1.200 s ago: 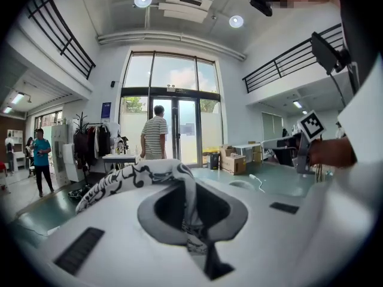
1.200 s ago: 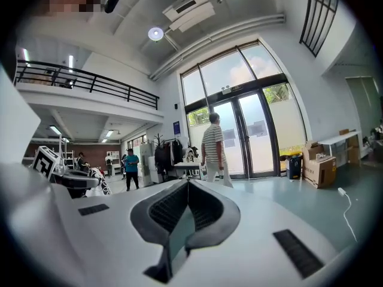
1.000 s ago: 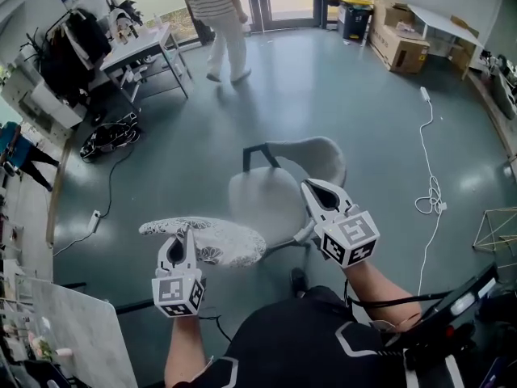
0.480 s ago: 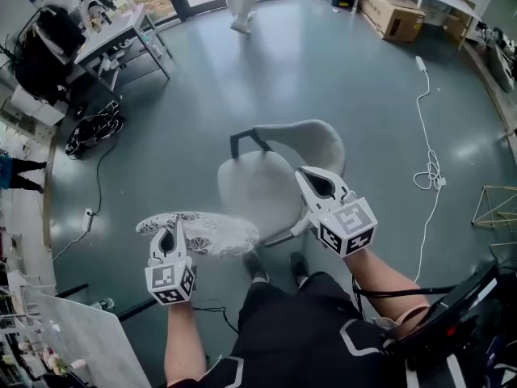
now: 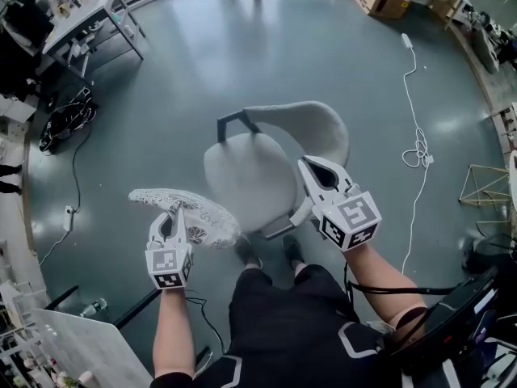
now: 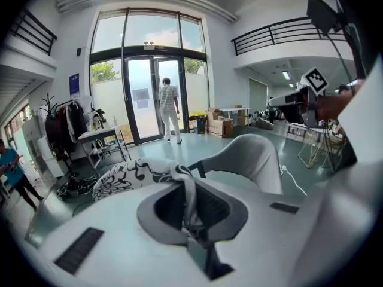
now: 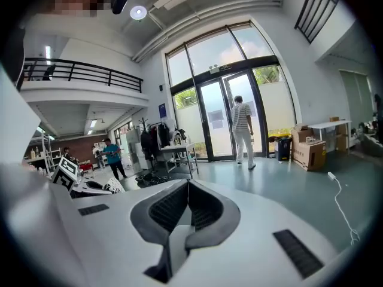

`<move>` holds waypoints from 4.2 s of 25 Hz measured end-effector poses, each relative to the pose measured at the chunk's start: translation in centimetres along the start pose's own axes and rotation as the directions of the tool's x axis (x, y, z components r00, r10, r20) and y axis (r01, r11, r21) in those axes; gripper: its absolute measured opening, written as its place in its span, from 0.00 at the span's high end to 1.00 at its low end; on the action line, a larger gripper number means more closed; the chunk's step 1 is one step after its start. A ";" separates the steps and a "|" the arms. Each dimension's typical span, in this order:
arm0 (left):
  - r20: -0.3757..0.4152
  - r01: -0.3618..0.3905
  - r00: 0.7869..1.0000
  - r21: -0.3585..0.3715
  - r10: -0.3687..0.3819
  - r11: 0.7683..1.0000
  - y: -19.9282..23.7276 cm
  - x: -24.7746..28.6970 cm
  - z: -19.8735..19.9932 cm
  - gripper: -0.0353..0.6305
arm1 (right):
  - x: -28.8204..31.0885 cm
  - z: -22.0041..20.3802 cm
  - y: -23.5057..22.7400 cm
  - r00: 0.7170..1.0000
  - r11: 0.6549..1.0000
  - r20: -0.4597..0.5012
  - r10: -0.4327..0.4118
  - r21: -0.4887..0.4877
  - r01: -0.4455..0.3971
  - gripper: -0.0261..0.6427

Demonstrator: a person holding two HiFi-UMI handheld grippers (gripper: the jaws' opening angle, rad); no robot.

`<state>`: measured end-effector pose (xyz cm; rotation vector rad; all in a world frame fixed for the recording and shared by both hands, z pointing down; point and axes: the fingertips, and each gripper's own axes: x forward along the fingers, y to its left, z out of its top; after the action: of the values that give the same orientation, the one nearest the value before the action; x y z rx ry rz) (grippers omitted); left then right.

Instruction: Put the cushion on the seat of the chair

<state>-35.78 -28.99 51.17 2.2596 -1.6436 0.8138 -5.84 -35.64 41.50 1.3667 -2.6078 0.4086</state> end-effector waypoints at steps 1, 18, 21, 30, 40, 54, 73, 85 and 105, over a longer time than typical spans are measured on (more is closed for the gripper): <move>-0.008 0.006 1.000 0.008 -0.006 1.000 0.2 0.7 -0.4 0.91 | 0.4 -0.2 0.0 1.000 1.000 -0.003 -0.004 0.001 0.004 0.94; -0.116 0.191 0.977 0.135 -0.176 0.972 -3.9 14.0 -4.0 0.91 | 2.2 -7.0 -2.4 0.992 0.994 -0.097 -0.085 0.055 0.090 0.94; -0.124 0.236 0.968 0.156 -0.218 0.959 -5.9 15.9 -4.0 0.91 | 1.7 -7.8 -3.1 0.989 0.992 -0.109 -0.100 0.064 0.107 0.94; -0.137 0.181 0.974 0.003 -0.179 0.984 -3.1 16.5 -5.2 0.91 | 0.6 -9.0 -4.2 0.985 0.986 -0.118 -0.130 0.086 0.140 0.94; -0.144 0.002 0.990 -0.010 -0.003 1.000 5.8 7.5 -6.0 0.91 | 2.4 -6.0 -1.8 0.996 0.997 -0.083 -0.046 0.054 0.050 0.94; -0.205 0.072 0.977 0.092 -0.052 0.993 7.5 8.0 -8.9 0.91 | 3.0 -6.8 0.6 0.993 0.998 -0.111 -0.039 0.046 0.045 0.94; -0.221 0.388 0.907 0.107 -0.359 0.915 -7.4 18.5 -6.8 0.91 | -2.3 -11.0 -5.2 0.974 0.972 -0.131 -0.186 0.122 0.202 0.94; -0.276 0.494 0.851 0.131 -0.447 0.860 -16.8 24.0 -6.5 0.91 | -4.8 -13.5 -9.5 0.964 0.956 -0.140 -0.227 0.156 0.248 0.94; -0.411 0.591 0.766 0.146 -0.495 0.793 -28.8 33.3 -11.3 0.91 | -9.5 -19.4 -16.7 0.940 0.927 -0.177 -0.292 0.191 0.324 0.94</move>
<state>-5.17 -40.28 82.84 2.3868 -0.6724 1.2342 13.69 -31.17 60.04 1.7117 -2.2309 0.7301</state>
